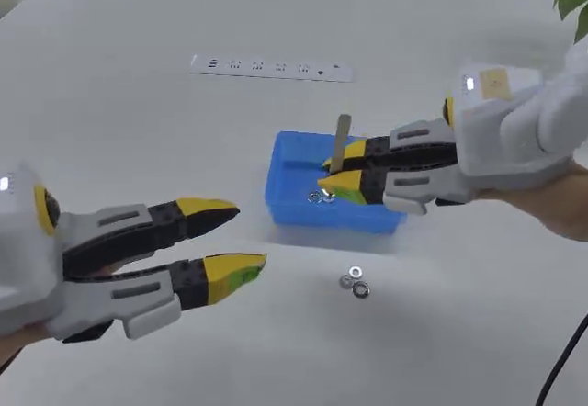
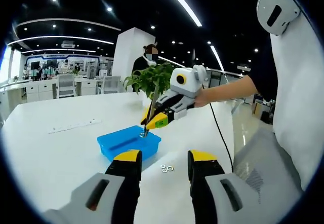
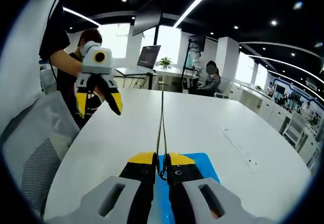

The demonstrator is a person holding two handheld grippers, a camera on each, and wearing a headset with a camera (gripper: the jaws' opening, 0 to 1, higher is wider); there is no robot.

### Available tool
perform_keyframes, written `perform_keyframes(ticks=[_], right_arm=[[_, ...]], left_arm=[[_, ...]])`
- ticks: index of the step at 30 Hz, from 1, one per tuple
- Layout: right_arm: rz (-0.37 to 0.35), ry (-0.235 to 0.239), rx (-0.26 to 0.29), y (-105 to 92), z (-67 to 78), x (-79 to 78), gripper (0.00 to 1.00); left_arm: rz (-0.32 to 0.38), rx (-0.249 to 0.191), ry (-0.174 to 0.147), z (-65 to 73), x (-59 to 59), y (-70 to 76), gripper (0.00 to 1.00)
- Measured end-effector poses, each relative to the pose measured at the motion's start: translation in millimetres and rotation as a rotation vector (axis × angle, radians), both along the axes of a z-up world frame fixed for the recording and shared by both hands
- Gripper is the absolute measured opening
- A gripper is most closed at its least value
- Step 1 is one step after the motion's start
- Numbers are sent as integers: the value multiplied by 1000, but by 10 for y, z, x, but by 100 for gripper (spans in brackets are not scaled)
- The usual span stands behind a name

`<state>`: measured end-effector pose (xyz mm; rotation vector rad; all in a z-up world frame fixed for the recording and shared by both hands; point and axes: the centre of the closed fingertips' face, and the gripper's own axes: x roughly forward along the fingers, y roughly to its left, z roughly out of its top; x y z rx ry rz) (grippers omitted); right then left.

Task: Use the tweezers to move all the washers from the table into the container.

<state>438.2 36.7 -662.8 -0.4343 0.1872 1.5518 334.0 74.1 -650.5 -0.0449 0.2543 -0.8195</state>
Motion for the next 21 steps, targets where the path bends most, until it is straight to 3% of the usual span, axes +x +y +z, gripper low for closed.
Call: perform_keyframes(ticks=[5, 15, 21], right_arm=[[-30, -3, -7, -20, -20, 234, 9], [-83, 37, -80, 17, -514, 541, 9], [-96, 55, -92, 33, -683, 562, 9]], left_arm=[[43, -5, 20, -35, -33, 64, 54], [132, 13, 63, -175, -29, 198, 81], [160, 38, 84, -260, 8, 200, 93]])
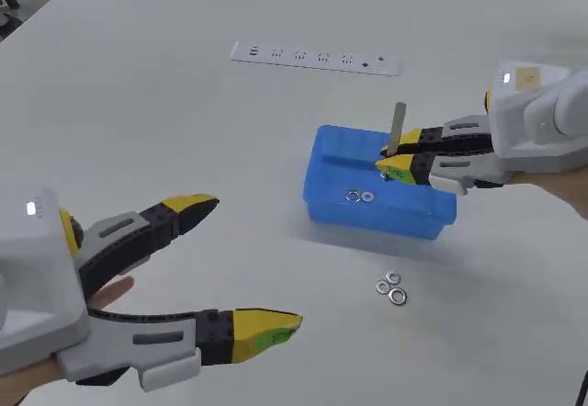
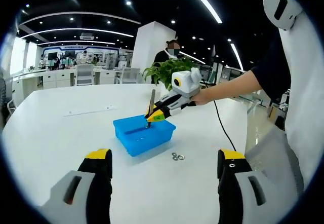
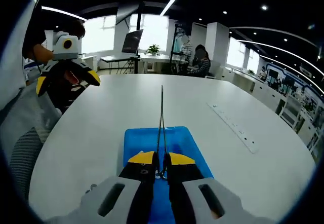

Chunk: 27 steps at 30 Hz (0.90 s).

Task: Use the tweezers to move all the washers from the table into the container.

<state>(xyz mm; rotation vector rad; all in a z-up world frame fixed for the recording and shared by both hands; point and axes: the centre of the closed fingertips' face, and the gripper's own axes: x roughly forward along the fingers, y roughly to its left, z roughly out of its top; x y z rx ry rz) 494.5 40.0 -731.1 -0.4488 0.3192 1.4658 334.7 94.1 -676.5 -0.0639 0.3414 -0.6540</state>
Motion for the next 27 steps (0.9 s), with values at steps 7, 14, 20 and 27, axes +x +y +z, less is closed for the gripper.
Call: perform_keyframes(ticks=[7, 14, 20, 27], right_arm=[[8, 5, -12, 14, -136, -26, 9], [22, 18, -9, 26, -201, -80, 9], [23, 33, -8, 37, -259, -103, 9], [12, 37, -14, 41, -279, -99, 10]], left_arm=[[26, 42, -19, 6, 93, 5, 99], [31, 56, -7, 13, 64, 9, 99], [36, 59, 10, 4, -10, -2, 99], [38, 64, 19, 16, -61, 16, 99]])
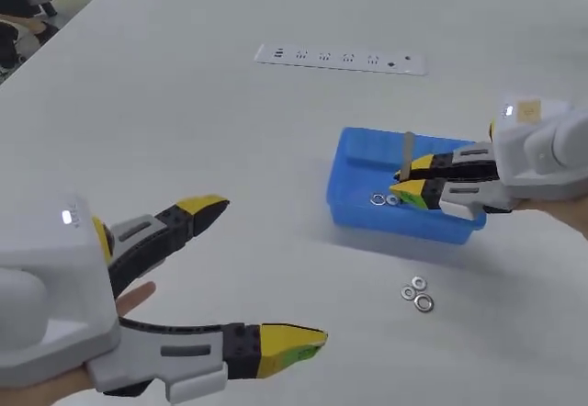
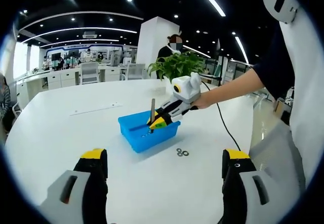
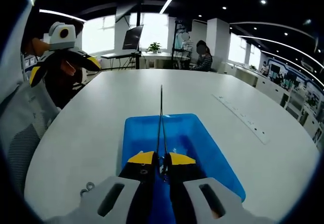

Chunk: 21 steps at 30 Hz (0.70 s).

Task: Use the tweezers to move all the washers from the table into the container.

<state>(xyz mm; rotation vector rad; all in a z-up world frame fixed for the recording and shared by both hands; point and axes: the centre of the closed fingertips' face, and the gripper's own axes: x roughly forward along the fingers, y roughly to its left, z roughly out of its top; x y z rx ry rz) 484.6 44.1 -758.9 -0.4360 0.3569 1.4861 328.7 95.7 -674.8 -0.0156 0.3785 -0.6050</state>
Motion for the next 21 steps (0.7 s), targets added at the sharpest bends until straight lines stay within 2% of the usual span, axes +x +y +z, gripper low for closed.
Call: perform_keyframes(ticks=[8, 10, 12, 16, 17, 18, 19, 20, 21], right_arm=[[7, -9, 1, -11, 42, -29, 9], [6, -10, 7, -5, 62, -27, 8], [7, -13, 12, 3, 80, -22, 8], [23, -27, 12, 22, 116, -33, 7], [28, -25, 14, 24, 126, -40, 7], [32, -27, 17, 26, 132, -36, 7], [33, -33, 18, 27, 140, -33, 7], [36, -36, 18, 27, 150, -32, 7], [37, -38, 19, 25, 155, -29, 7]], left_arm=[[-11, -8, 1, 16, -2, -41, 99], [-5, -31, 1, 44, 35, -57, 99], [5, -62, -17, 114, 99, -77, 99], [1, -79, -36, 176, 298, -83, 98], [6, -98, -40, 203, 360, -87, 97], [32, -165, -65, 293, 487, -94, 95], [50, -195, -76, 325, 574, -80, 93], [62, -222, -87, 354, 682, -76, 92], [63, -225, -93, 350, 748, -77, 91]])
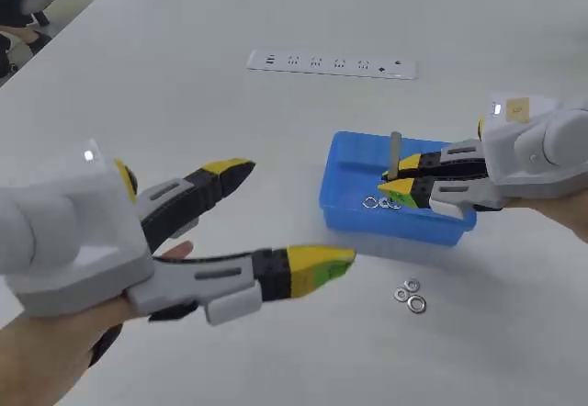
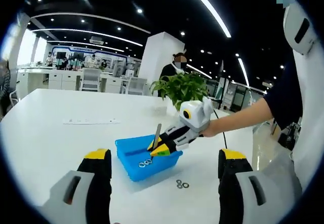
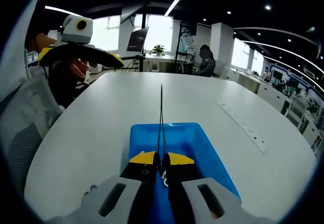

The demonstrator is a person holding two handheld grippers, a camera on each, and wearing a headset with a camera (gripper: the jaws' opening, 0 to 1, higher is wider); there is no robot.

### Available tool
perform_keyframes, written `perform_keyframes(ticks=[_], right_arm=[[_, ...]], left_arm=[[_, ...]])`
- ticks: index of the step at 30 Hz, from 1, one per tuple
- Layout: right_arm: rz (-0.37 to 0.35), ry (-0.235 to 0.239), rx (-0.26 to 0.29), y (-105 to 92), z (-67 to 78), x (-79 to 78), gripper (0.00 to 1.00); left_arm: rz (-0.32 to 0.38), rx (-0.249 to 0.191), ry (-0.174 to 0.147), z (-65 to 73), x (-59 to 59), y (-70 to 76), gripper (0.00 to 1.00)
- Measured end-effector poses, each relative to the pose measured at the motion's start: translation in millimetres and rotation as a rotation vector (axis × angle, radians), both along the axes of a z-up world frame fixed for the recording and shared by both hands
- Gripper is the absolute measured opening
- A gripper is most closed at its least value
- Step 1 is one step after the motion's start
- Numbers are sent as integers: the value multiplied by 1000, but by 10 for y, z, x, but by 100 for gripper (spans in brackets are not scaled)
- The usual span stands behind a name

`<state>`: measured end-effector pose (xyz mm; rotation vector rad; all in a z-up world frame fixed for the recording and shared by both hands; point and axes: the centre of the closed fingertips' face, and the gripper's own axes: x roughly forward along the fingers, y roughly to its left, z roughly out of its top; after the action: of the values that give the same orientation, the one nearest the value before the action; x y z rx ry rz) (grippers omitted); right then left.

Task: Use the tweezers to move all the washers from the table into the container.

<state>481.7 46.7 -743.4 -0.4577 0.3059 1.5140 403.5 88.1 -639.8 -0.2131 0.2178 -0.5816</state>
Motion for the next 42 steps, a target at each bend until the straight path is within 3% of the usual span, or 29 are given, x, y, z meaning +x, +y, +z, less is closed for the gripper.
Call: perform_keyframes(ticks=[4, 7, 10, 16, 23, 27, 30, 32, 33, 34, 35, 36, 38, 42], right_arm=[[4, -4, -2, -28, 18, 10, 8], [23, 0, 17, -52, 100, -17, 8], [46, -2, 19, -75, 148, -50, 8], [63, -5, 28, -93, 208, -99, 8], [94, -9, 35, -54, 270, -172, 8], [109, -9, 42, -36, 289, -209, 8], [119, -7, 43, -28, 286, -239, 8], [124, -4, 47, -24, 295, -257, 8], [126, -5, 48, -23, 300, -260, 8], [128, -9, 51, -20, 308, -261, 8], [134, -8, 51, -20, 314, -276, 8], [137, -8, 53, -17, 321, -285, 8], [138, -17, 52, -12, 332, -291, 8], [126, -41, 46, -15, 347, -257, 10]], left_arm=[[-56, -5, -9, -18, 207, -121, 86], [-156, 46, -20, -65, 310, -284, 79], [-207, 91, -30, -102, 434, -372, 76], [-317, 90, -53, -45, 625, -593, 49], [-464, 199, -79, -101, 660, -852, 43], [-494, 180, -79, -48, 668, -851, 25], [-505, 195, -76, -63, 655, -838, 23], [-528, 204, -75, -74, 619, -836, 15], [-536, 210, -83, -72, 605, -832, 9], [-526, 239, -123, -44, 642, -795, 8], [-554, 219, -101, -51, 567, -823, 8], [-550, 275, -158, -32, 586, -802, 7], [-556, 269, -148, -31, 560, -815, 7], [-545, 304, -180, -17, 573, -822, 5]])
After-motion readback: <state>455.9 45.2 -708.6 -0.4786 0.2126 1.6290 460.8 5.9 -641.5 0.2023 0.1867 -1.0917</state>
